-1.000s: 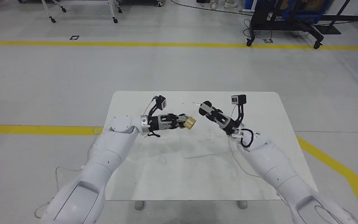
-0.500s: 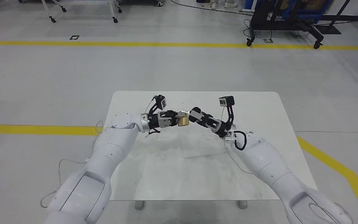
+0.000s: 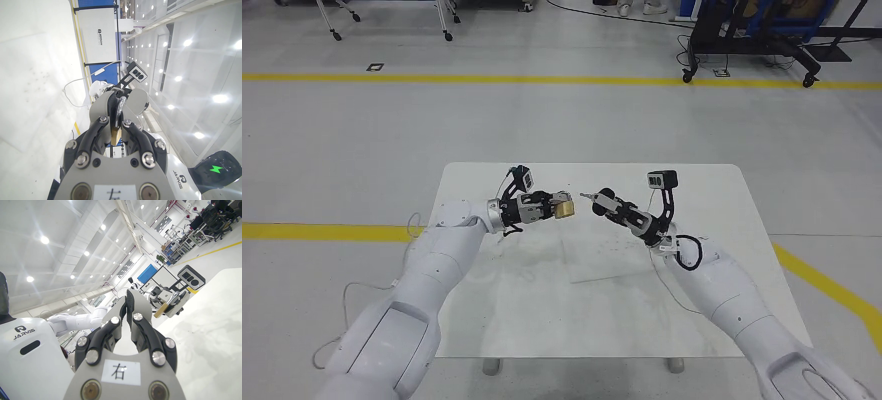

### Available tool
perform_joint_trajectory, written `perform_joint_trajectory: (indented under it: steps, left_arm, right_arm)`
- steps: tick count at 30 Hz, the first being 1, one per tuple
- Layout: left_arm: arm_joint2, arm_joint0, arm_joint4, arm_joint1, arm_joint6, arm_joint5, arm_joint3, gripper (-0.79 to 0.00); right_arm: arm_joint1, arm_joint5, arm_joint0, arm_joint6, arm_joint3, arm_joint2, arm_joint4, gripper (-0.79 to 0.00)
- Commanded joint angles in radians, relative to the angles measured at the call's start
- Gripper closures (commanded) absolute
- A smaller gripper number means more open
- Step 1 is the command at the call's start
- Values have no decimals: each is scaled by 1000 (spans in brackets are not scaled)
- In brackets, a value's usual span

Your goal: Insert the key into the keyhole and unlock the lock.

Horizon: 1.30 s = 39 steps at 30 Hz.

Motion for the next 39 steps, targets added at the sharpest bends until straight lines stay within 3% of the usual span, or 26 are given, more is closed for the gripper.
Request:
perform_joint_trajectory:
  steps: [1,4,8,12,17,20,30,32,34,39]
  left_arm:
    - [0,0,0,0,0,0,0,0]
    - [5,17,20,1,51,41,-15,0]
    - [-9,45,-35,-2,101,265,-52,0]
    - [-10,43,-50,-7,175,457,-53,0]
    - [-37,48,-106,-8,215,568,-39,0]
    - [-42,48,-107,-6,224,574,-38,0]
    - [-42,48,-107,-6,224,574,-38,0]
    - [-42,48,-107,-6,224,574,-38,0]
    - [-42,48,-107,-6,224,574,-38,0]
    - [-40,74,-58,-1,350,530,-103,0]
  right_arm:
    - [0,0,0,0,0,0,0,0]
    - [0,0,0,0,0,0,0,0]
    - [5,57,-25,-80,-33,28,-77,0]
    - [8,150,-71,-330,-75,78,-295,0]
    - [18,252,-166,-505,-222,131,-465,0]
    - [25,243,-202,-502,-313,148,-525,0]
    - [24,263,-209,-509,-318,150,-523,0]
    - [20,339,-231,-480,-346,131,-454,0]
    - [17,474,-244,-357,-380,105,-250,0]
    - [18,715,-243,-375,-428,109,-262,0]
